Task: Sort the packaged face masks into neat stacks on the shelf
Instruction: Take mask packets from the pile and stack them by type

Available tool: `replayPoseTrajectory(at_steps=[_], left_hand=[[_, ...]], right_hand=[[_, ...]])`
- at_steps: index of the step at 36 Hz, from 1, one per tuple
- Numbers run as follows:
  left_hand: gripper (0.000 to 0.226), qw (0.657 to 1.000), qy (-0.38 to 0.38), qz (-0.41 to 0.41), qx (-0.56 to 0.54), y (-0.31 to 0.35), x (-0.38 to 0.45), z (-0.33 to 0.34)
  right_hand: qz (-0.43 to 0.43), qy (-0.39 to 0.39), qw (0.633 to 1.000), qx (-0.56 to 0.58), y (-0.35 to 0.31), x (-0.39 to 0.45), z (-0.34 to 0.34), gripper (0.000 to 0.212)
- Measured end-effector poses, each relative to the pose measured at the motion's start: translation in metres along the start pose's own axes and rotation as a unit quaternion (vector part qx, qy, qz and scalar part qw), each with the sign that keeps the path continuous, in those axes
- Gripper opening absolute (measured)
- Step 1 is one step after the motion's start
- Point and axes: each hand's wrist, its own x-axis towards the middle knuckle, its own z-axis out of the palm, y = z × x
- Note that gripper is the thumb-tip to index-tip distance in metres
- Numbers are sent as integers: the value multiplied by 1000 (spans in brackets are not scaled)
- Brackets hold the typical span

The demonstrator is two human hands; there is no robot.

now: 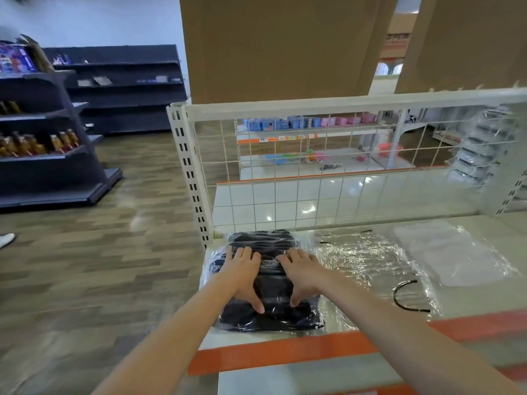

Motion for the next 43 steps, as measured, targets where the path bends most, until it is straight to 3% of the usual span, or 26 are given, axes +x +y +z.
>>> replayPoseTrajectory(at_steps=[8,11,15,18,21,23,29,35,39,43], left_hand=[[115,1000,18,16,8,4,-6,-4],[93,999,32,13,-7,7,-10,-9],[94,993,114,5,3,12,-18,-12],[94,982,191,4,-11,12,-23,-7],[110,990,141,8,-10,7,-28,0],[115,995,102,2,4,3,-31,3],[106,998,61,-7,8,-5,-43,4],[67,989,147,-23,21,-1,-49,4],[84,992,122,-15,0,2,-48,9],[89,994,108,-1,-19,-2,-42,3]], right_hand=[[-31,3,998,53,-1,-16,-6,93],[-40,28,997,57,-4,-20,-7,76],[-55,104,992,43,-3,-24,-10,69],[-58,127,990,25,4,-28,-9,82],[-52,67,996,22,6,-32,-7,107],[-49,35,997,44,5,-29,-4,110],[-50,8,997,63,6,-27,2,71],[-54,75,995,23,10,-24,-3,58],[-68,-1,995,77,14,-24,-9,63],[-77,-9,991,113,12,-19,-14,61]])
